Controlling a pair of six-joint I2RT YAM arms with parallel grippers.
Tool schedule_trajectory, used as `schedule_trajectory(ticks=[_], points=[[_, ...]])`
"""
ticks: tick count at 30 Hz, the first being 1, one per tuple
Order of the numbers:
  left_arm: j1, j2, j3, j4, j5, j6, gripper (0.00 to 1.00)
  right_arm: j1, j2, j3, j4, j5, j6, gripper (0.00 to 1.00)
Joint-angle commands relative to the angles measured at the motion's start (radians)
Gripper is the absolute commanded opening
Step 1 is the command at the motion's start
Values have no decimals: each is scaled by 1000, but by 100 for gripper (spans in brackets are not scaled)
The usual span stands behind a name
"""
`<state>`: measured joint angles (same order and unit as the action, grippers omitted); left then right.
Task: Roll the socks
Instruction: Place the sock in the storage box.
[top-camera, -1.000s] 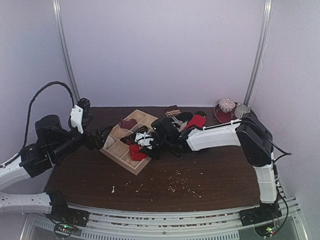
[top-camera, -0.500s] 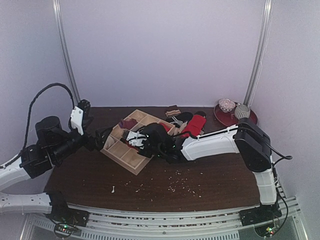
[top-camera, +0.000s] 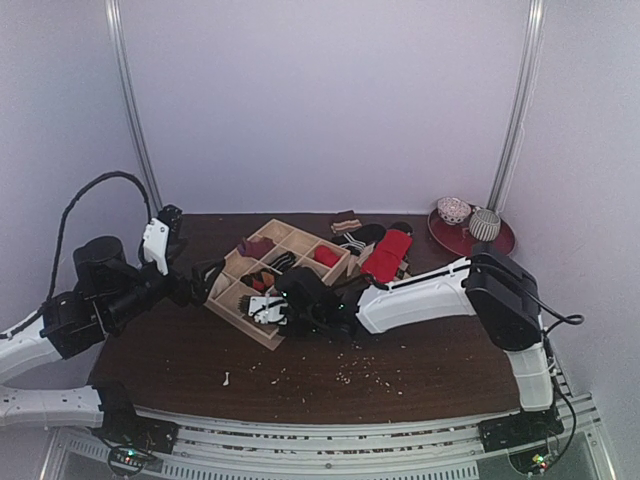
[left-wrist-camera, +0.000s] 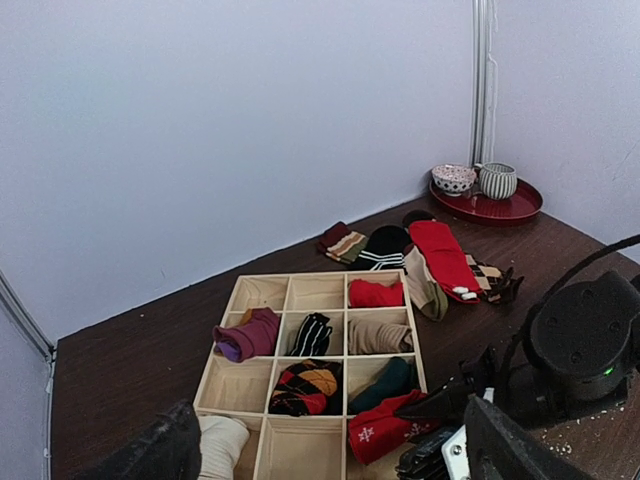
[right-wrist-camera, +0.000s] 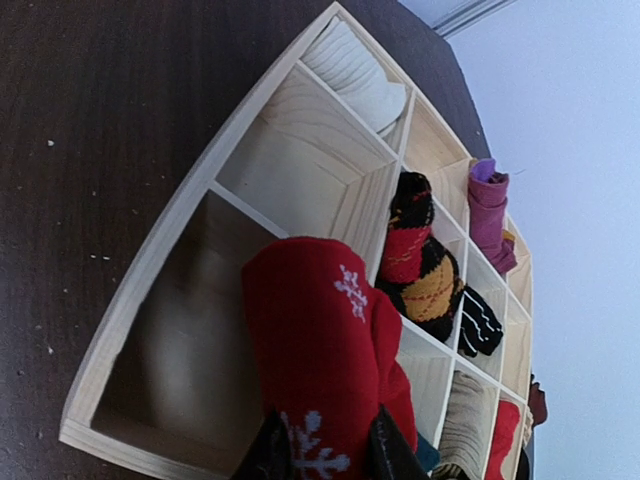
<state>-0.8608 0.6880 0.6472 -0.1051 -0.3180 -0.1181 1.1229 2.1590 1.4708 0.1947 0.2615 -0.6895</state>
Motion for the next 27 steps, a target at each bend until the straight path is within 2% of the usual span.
schedule_trajectory(ticks=[1, 10, 18, 23, 27], points=[[5, -10, -3, 8, -10, -2, 90, 9, 40, 91, -246, -142, 97, 3], [5, -25, -14, 5, 4, -14, 90, 11, 110, 120, -350, -223, 247, 3], [4, -37, -9, -5, 9, -21, 90, -8, 191, 261, -564, -399, 380, 3], [4, -37, -2, -18, 12, -30, 91, -17, 224, 273, -619, -459, 486, 3], [5, -9, 30, -56, 25, -36, 91, -24, 266, 333, -758, -491, 541, 4]])
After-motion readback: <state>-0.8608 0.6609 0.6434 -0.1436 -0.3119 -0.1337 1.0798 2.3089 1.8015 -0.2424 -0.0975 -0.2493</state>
